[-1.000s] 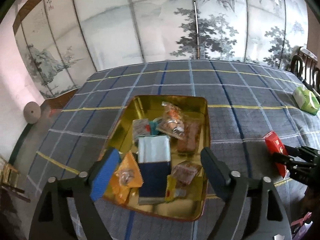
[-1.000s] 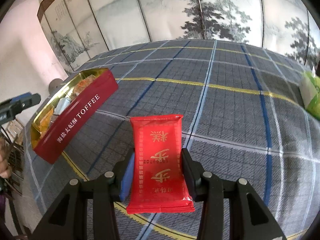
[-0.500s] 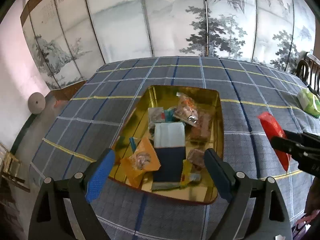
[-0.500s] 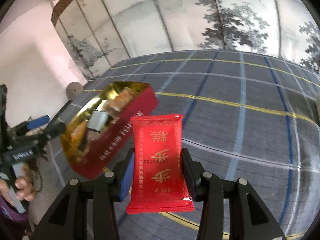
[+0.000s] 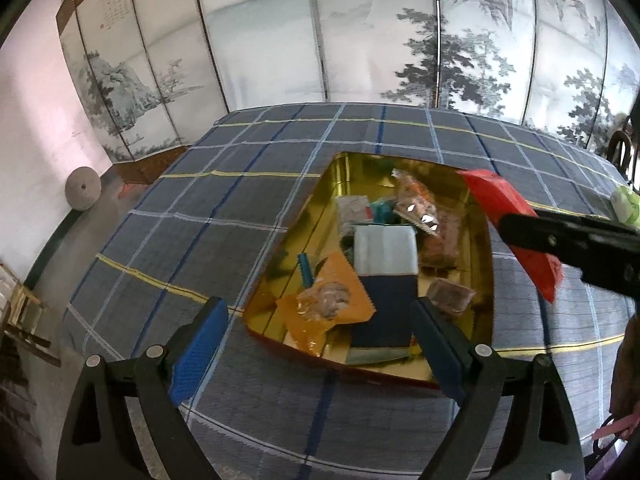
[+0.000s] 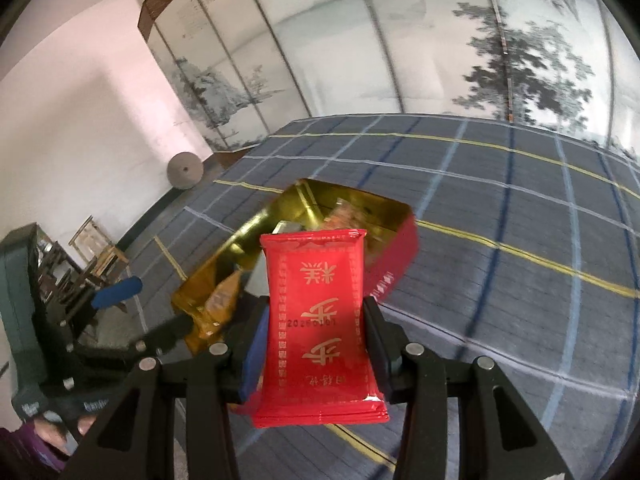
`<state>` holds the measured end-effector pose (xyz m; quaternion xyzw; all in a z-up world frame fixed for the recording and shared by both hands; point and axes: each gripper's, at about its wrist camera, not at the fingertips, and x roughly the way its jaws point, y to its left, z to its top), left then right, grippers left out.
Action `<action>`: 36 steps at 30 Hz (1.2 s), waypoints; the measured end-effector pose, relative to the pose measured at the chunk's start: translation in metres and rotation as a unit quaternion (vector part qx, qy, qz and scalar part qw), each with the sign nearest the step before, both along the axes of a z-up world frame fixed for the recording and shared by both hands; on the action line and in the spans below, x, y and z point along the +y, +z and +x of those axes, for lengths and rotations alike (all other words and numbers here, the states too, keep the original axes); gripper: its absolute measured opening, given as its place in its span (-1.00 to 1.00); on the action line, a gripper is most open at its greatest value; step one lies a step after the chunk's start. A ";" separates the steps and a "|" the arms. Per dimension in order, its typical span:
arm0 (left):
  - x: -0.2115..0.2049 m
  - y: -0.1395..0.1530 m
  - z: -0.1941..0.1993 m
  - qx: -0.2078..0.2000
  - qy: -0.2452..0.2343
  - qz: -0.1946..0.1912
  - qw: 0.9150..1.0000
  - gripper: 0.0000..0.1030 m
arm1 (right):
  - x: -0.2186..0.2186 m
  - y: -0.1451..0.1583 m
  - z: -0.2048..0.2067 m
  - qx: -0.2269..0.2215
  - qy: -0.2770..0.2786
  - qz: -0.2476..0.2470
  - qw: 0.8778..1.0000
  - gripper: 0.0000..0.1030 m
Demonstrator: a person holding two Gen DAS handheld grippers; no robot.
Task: Organize snacks
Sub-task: 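Carry the red snack packet over the gold tin and open the right gripper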
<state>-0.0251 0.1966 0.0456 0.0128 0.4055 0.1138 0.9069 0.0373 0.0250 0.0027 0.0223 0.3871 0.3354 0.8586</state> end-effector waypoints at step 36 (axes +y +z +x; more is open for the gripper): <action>0.041 -0.026 -0.001 0.022 0.026 -0.023 0.999 0.77 | 0.086 -0.020 0.052 0.042 -0.020 -0.009 0.999 -0.06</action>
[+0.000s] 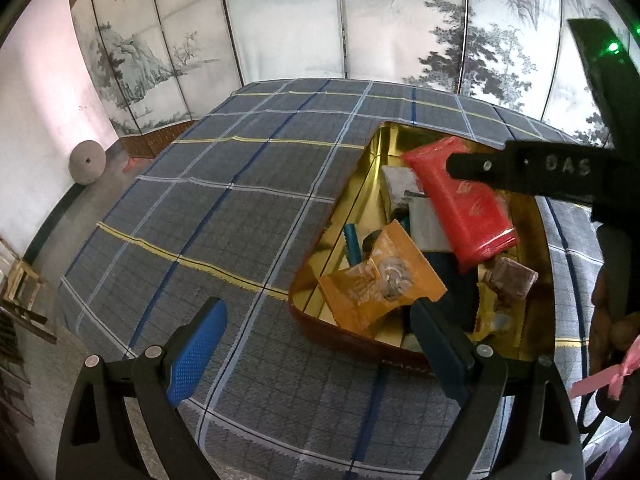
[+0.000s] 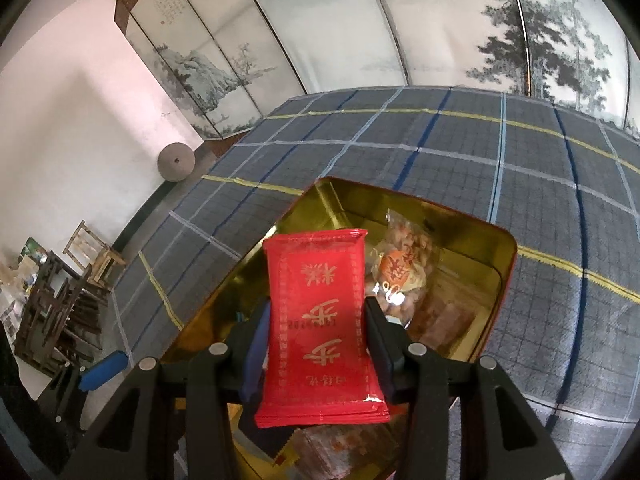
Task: Organize snacks
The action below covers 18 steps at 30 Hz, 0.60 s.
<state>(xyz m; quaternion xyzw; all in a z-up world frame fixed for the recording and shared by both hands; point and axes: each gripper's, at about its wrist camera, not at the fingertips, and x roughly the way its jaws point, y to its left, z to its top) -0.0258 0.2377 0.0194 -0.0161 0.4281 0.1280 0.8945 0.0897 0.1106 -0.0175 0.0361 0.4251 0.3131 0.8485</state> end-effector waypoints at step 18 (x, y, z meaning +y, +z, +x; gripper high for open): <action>-0.015 0.054 -0.049 -0.102 0.028 0.039 0.994 0.88 | -0.045 0.071 -0.138 -0.202 0.006 -0.005 0.979 0.19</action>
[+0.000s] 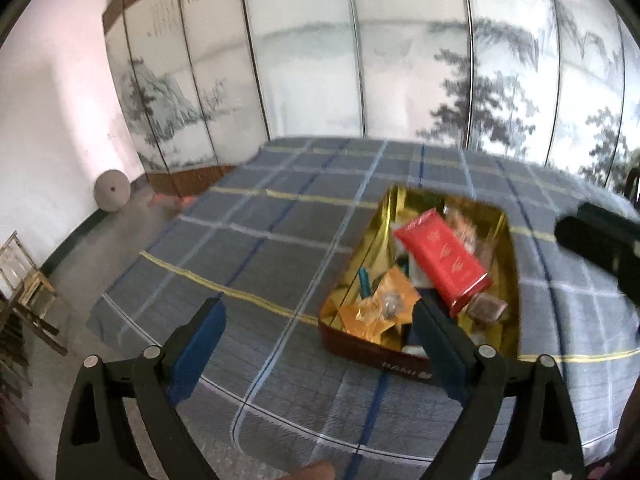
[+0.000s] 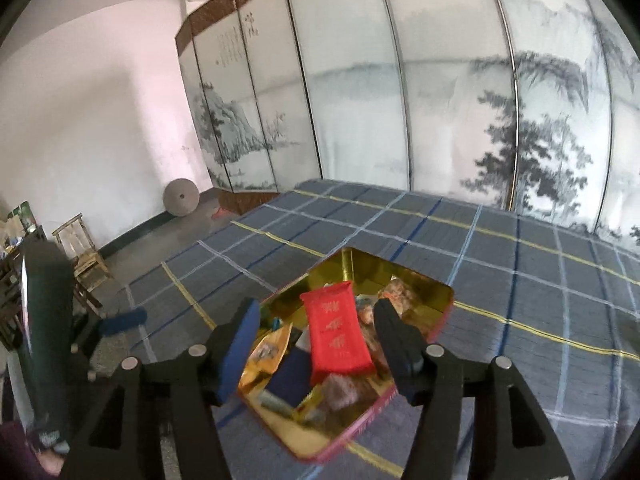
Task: Organize snacks
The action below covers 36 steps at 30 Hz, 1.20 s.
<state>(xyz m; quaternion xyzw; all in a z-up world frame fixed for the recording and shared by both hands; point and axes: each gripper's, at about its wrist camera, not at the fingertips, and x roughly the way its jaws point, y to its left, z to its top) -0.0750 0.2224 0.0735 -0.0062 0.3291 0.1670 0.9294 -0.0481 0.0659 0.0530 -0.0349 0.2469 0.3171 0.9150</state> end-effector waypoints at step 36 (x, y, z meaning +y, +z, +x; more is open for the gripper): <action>-0.058 0.110 -0.109 -0.154 -0.048 0.011 0.987 1.00 | -0.078 0.047 -0.119 -0.086 -0.011 0.045 0.995 0.39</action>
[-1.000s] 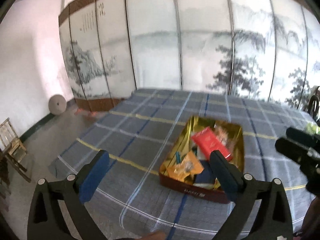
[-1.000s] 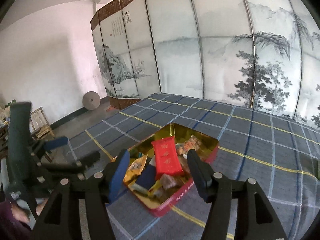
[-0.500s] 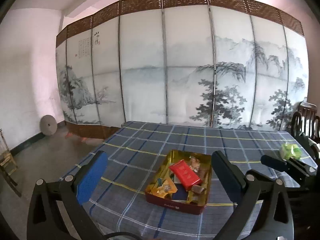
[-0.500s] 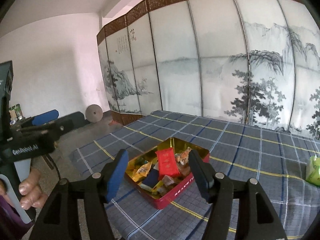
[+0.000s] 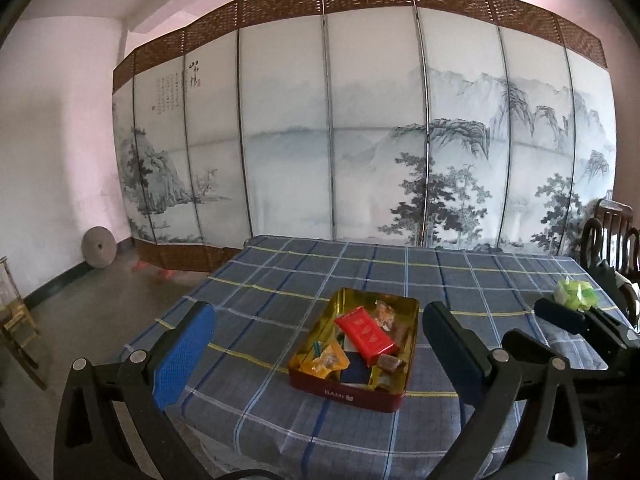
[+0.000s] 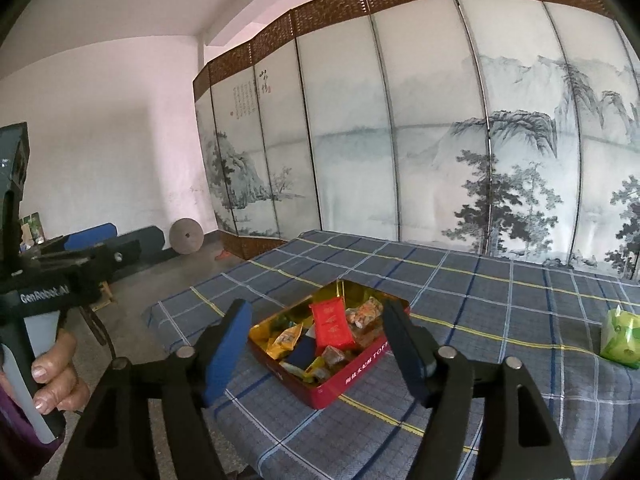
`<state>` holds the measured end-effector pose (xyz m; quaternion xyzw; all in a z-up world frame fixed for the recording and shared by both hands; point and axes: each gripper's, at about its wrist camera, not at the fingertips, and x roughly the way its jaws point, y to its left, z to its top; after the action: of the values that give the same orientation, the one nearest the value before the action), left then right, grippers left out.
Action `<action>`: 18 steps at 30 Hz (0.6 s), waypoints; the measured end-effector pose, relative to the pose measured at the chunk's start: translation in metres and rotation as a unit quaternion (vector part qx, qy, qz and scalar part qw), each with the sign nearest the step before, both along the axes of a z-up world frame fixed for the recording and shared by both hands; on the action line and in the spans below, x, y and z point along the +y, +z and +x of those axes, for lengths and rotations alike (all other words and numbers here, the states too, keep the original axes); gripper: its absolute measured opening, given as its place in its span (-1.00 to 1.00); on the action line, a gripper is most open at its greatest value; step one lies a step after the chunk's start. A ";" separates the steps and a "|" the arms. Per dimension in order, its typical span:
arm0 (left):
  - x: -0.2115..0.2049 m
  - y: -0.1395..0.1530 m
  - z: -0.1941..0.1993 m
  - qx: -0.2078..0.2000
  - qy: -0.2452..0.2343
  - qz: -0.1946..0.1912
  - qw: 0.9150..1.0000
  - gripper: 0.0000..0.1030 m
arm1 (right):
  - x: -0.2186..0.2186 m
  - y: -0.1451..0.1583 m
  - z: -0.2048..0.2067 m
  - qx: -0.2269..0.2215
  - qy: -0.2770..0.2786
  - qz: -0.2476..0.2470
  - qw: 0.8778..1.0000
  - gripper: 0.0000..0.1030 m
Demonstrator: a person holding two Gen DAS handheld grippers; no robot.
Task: Organize snacks
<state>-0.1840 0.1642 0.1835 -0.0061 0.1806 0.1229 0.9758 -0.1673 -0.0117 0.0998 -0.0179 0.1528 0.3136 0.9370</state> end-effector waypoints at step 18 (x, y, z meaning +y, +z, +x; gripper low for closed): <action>-0.006 -0.010 -0.002 0.027 0.013 -0.003 1.000 1.00 | 0.009 0.009 -0.028 -0.051 -0.018 -0.009 0.998 0.53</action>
<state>-0.1863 0.1578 0.1735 -0.0079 0.2075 0.1354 0.9688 -0.1952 -0.0025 0.1091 -0.0393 0.1077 0.2935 0.9490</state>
